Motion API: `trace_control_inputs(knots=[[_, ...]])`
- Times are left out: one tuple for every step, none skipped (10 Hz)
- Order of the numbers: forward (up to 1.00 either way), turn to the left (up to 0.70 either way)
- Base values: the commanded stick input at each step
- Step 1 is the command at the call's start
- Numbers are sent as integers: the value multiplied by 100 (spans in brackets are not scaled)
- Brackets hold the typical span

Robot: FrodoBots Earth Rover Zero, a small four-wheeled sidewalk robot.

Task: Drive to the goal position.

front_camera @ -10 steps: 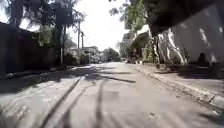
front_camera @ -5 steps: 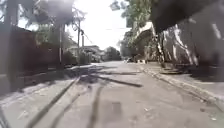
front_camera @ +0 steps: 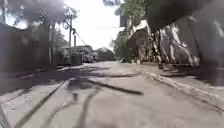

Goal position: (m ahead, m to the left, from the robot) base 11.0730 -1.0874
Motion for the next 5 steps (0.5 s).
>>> trace_control_inputs(knots=[[100, -31], [100, 4], [100, 9], [100, 9], [100, 9]])
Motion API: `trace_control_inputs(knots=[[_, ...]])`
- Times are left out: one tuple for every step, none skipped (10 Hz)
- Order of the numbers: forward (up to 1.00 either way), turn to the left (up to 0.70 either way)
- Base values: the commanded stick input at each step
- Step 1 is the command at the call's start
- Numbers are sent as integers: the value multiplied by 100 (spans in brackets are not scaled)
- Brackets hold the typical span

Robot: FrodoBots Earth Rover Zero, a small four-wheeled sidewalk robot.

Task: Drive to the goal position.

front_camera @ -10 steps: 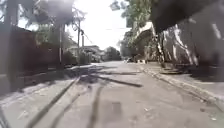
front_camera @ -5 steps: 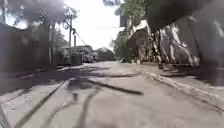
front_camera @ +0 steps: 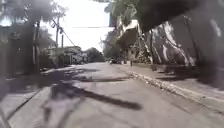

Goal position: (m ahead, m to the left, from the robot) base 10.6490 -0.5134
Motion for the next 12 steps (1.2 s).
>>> trace_control_inputs(knots=[[100, 9], [100, 9], [100, 9], [100, 9], [100, 9], [100, 9], [100, 9], [100, 9], [100, 9], [100, 9], [100, 9], [100, -21]])
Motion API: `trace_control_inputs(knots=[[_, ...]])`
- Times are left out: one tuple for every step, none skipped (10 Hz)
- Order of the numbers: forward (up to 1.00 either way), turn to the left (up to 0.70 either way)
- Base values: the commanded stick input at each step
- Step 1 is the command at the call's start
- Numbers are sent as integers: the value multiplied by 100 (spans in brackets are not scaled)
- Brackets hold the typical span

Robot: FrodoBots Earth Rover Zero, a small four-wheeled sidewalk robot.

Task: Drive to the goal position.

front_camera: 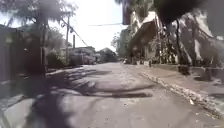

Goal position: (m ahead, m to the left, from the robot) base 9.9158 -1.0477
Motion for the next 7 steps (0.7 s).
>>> trace_control_inputs(knots=[[100, -31], [100, -31], [100, -31], [100, -31], [100, -31], [100, -31], [100, -31]])
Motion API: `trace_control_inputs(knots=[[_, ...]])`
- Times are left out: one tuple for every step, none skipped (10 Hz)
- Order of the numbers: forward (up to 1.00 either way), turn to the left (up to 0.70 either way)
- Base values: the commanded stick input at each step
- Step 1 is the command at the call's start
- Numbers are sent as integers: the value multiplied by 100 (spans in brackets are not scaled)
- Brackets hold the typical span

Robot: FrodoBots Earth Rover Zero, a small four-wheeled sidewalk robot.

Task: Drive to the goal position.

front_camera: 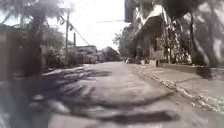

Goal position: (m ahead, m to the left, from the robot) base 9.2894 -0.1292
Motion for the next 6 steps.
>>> trace_control_inputs(knots=[[100, -31], [100, -31], [100, -31], [100, -25], [100, -5], [100, 9]])
